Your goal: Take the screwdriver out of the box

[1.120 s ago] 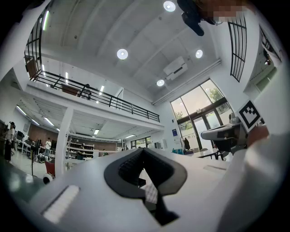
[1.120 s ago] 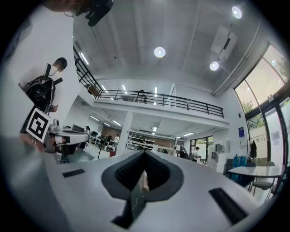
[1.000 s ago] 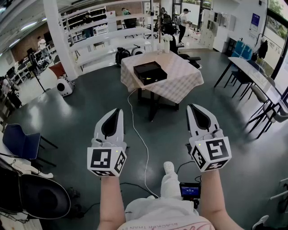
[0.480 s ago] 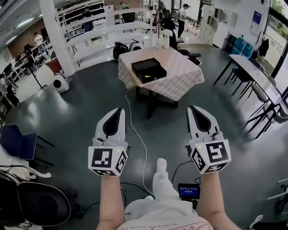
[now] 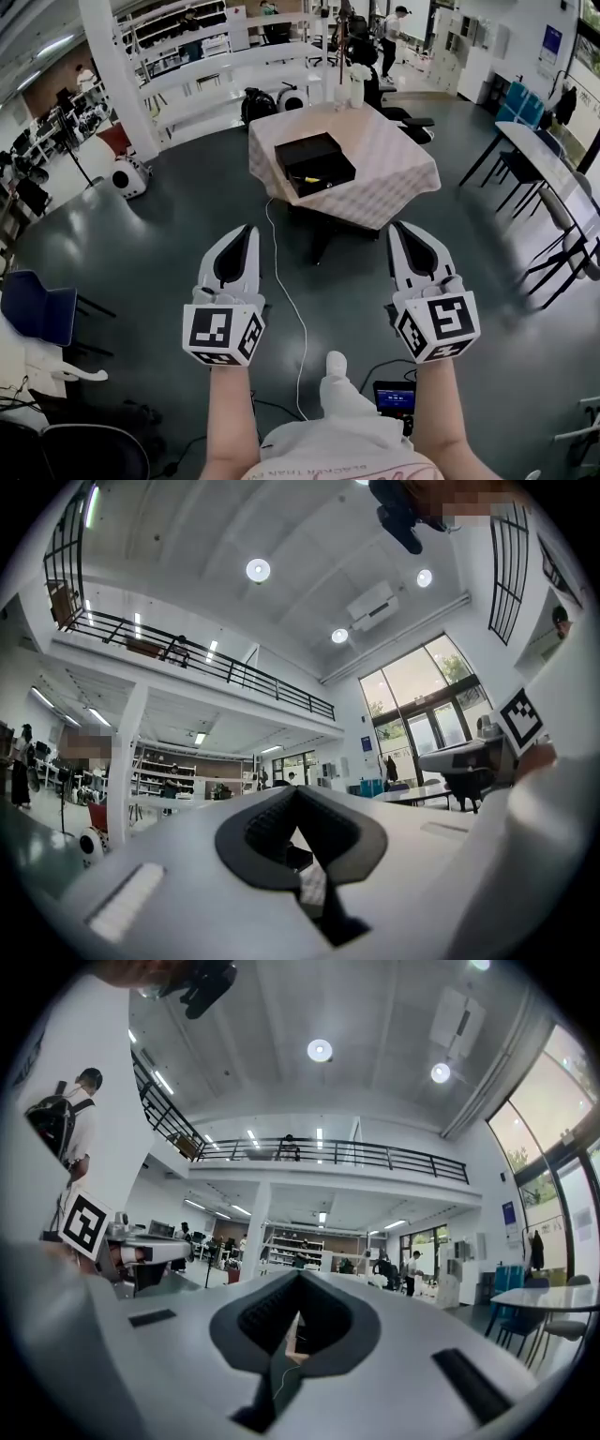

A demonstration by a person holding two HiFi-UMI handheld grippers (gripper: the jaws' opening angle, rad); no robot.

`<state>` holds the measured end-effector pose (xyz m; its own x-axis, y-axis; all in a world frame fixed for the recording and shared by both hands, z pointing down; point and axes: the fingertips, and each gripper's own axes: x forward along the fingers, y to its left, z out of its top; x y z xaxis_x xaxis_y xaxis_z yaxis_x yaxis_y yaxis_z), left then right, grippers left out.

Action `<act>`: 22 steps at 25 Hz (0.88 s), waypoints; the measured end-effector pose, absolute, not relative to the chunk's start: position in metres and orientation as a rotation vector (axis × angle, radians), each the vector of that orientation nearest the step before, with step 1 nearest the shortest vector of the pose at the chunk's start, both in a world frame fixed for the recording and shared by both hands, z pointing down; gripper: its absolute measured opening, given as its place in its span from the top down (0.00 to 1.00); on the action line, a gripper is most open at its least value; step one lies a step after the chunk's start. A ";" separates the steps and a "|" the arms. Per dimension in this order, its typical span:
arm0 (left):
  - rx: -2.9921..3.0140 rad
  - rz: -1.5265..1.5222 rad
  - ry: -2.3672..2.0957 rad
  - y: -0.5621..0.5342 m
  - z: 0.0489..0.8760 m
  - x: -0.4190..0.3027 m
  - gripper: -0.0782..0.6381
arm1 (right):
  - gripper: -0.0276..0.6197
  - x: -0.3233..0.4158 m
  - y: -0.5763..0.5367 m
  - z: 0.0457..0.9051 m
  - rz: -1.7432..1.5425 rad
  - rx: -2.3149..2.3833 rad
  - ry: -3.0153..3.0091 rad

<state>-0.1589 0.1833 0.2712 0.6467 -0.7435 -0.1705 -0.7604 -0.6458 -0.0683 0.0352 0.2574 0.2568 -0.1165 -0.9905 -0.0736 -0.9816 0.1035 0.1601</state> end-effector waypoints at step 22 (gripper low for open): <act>-2.661 0.169 1.375 0.012 0.259 -0.060 0.88 | 0.95 0.144 0.070 0.259 -0.218 1.955 -2.395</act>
<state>-0.0600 0.0121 0.2586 0.5756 -0.8011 -0.1641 -0.8170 -0.5719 -0.0735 0.1437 0.0700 0.2591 -0.2036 -0.9775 -0.0560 -0.9715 0.1946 0.1351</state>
